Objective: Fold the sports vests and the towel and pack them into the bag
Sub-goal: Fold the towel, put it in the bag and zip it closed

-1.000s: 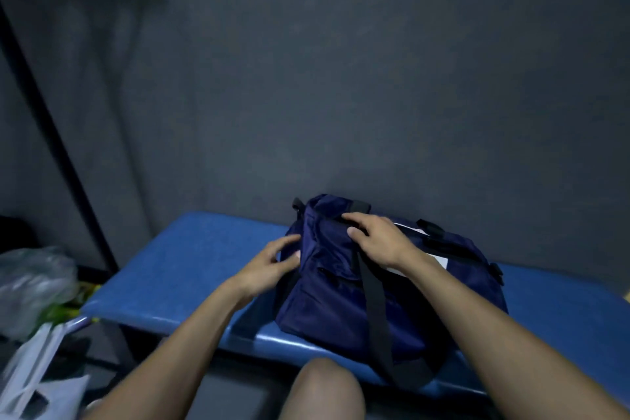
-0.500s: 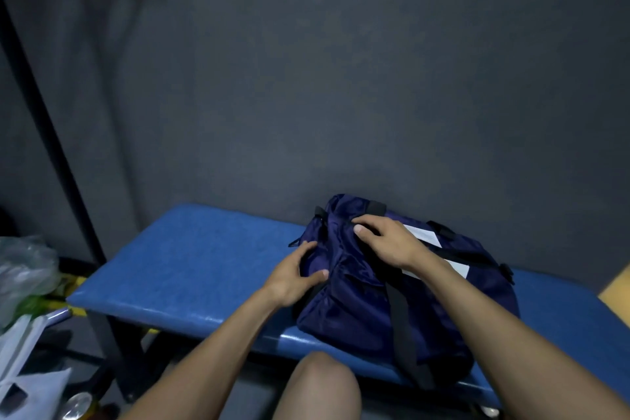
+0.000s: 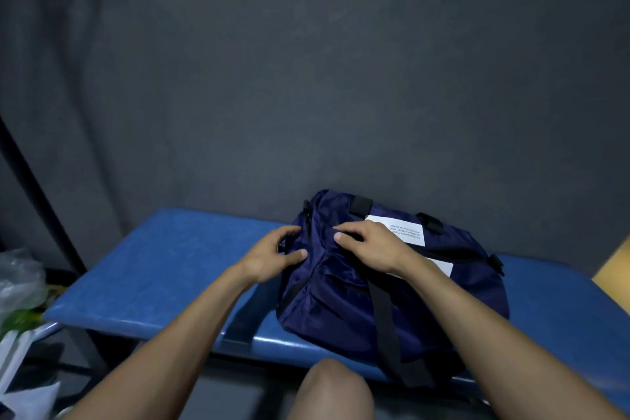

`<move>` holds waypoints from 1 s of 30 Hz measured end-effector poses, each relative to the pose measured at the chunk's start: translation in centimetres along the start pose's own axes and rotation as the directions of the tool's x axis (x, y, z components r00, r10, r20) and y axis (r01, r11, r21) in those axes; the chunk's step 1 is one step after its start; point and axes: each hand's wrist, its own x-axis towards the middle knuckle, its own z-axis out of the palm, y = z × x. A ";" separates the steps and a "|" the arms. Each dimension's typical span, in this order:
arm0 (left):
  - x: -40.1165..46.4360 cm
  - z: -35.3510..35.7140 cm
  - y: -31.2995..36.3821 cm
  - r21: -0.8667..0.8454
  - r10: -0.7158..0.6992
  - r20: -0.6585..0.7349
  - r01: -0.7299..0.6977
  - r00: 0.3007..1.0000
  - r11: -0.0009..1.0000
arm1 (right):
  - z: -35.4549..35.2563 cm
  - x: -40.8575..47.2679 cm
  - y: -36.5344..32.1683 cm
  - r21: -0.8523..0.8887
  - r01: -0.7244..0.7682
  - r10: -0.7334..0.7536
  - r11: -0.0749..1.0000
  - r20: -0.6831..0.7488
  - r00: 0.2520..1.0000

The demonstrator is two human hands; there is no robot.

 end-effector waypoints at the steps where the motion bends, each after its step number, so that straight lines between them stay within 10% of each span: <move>1: 0.2 0.1 0.2 0.009 0.001 0.023 -0.001 1.000 1.000 | 0.1 0.1 0.1 -0.033 0.003 -0.002 0.999 0.003 1.000; 9: 1.2 1.1 0.2 0.068 0.005 0.074 -0.010 0.997 0.998 | -1.5 -0.9 3.3 -0.255 -0.046 0.053 0.966 0.021 0.998; 17: 1.1 -0.2 7.3 0.108 0.380 -0.447 -0.373 0.810 0.921 | -6.1 -5.2 8.0 -0.416 -0.169 0.141 0.894 -0.098 0.985; 21: 1.3 3.6 12.3 0.186 0.610 -0.124 -0.586 0.783 0.789 | -7.8 -8.5 12.0 -0.426 -0.293 0.235 0.856 -0.183 0.955; 25: 2.9 6.5 12.1 0.513 0.359 0.447 -0.563 0.819 0.647 | -8.4 -11.1 15.1 -0.398 -0.378 0.336 0.836 -0.173 0.926; 30: 3.9 8.2 10.5 0.725 0.126 0.460 -0.453 0.879 0.518 | -8.7 -11.6 15.6 -0.242 -0.358 0.327 0.902 -0.161 0.931</move>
